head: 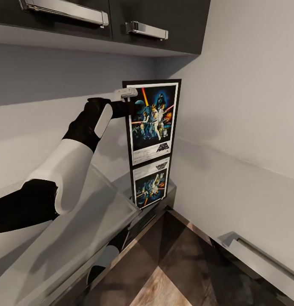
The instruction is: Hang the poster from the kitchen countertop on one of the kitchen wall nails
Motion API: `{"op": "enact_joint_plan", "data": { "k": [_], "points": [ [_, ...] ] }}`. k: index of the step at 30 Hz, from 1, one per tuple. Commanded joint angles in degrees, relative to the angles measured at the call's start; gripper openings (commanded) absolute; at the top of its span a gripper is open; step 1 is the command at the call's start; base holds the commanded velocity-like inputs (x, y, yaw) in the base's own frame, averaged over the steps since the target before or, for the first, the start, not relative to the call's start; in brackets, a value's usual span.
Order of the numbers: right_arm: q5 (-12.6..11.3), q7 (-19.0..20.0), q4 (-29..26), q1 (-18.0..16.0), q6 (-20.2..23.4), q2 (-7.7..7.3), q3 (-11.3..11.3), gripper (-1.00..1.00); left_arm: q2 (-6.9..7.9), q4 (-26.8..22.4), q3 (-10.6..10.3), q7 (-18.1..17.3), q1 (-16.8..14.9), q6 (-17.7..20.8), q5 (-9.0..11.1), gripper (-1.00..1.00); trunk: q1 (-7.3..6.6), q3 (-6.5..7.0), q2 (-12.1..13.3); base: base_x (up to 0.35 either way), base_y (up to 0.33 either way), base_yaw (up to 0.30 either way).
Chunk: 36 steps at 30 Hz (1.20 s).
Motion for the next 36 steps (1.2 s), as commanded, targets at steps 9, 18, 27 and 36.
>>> {"op": "enact_joint_plan", "data": {
  "k": [9, 18, 27, 36],
  "points": [
    [0.3, 0.1, 0.1, 0.0, -0.1, 0.00, -0.2, 1.00, 0.00, -0.1, 0.0, 0.1, 0.0, 0.3, 0.3, -1.00, 0.00, -0.05, 0.0, 0.000, 0.000, 0.000],
    [0.3, 0.1, 0.1, 0.0, -0.2, 0.00, -0.2, 1.00, 0.00, -0.3, -0.1, 0.1, -0.1, 0.3, 0.4, -1.00, 0.00, 0.08, 0.0, 0.000, 0.000, 0.000],
    [0.4, 0.1, 0.0, 0.0, -0.3, -0.09, -0.2, 1.00, 0.00, -2.7, -0.1, 0.0, 0.0, 0.3, 0.5, -1.00, 0.00, 0.46, 0.0, -0.079, 0.000, 0.000],
    [0.3, 0.1, 0.0, 0.0, -0.3, -0.13, -0.2, 1.00, 0.00, -2.7, -0.1, 0.0, 0.0, 0.4, 0.5, -1.00, 0.00, 0.46, 0.0, -0.338, 0.000, 0.000]
  ]
}}
